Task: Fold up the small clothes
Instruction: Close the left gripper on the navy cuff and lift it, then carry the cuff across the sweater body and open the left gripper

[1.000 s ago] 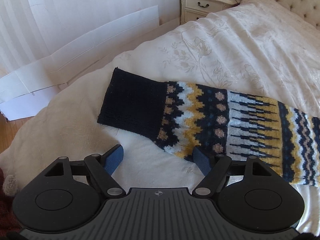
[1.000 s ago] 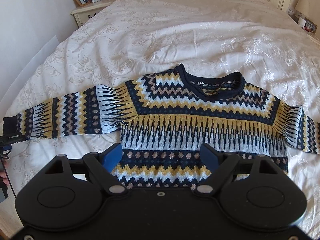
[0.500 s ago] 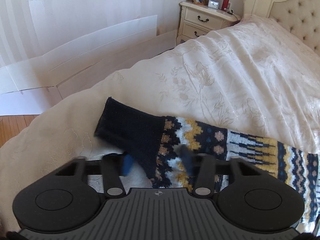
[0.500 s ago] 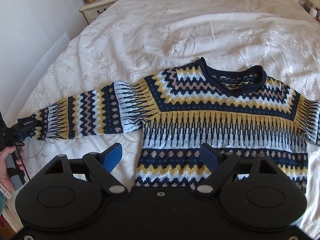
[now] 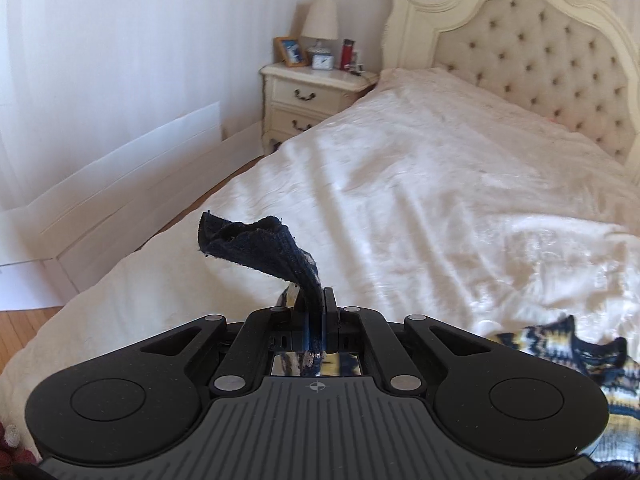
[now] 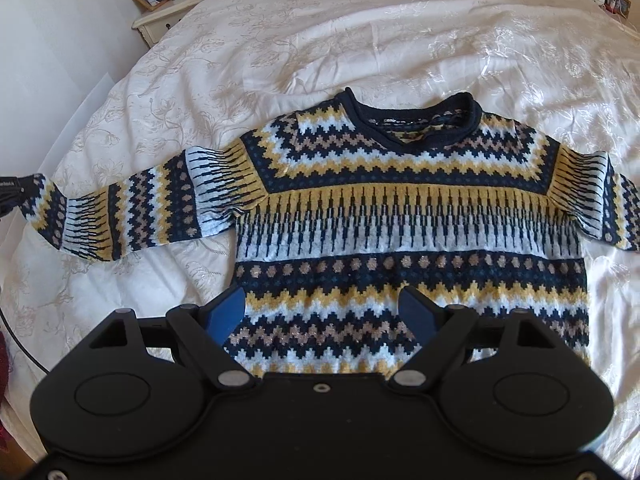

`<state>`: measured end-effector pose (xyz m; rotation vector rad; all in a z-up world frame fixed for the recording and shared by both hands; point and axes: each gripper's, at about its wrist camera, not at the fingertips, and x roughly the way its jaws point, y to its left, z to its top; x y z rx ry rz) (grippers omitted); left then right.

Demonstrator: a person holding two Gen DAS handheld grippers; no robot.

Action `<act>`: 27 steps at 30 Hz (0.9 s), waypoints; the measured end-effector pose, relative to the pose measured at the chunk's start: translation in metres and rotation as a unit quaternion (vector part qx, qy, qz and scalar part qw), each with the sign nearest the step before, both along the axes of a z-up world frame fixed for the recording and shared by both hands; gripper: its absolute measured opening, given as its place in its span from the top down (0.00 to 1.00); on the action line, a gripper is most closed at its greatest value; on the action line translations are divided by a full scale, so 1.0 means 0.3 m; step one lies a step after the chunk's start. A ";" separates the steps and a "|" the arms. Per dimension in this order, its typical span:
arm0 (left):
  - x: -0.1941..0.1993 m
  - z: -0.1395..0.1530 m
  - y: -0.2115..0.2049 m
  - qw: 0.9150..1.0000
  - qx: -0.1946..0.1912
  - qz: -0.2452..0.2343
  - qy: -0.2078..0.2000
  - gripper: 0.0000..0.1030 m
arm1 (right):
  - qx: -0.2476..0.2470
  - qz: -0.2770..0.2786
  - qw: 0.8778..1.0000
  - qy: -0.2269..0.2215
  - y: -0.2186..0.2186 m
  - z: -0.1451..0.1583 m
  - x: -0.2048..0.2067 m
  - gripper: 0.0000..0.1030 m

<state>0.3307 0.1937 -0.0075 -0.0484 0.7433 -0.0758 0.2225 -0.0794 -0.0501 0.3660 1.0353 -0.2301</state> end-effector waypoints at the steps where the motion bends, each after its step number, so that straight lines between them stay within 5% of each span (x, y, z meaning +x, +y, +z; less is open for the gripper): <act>1: -0.010 0.025 -0.057 1.000 -0.005 -0.013 -0.005 0.96 | 0.003 -0.002 1.000 0.001 -0.021 -0.008 -0.022 0.18; 11: -0.154 0.111 -0.607 0.994 -0.024 -0.104 -0.019 0.96 | 0.027 -0.009 0.999 0.016 -0.257 -0.065 -0.209 0.18; 20: -0.305 -0.084 -1.110 0.981 -0.009 -0.191 0.032 0.96 | 0.021 -0.025 0.999 0.014 -0.520 -0.082 -0.356 0.18; 27: -0.398 -0.166 -1.295 0.970 0.004 -0.236 0.062 0.90 | 0.020 -0.062 0.998 0.016 -0.663 -0.098 -0.418 0.18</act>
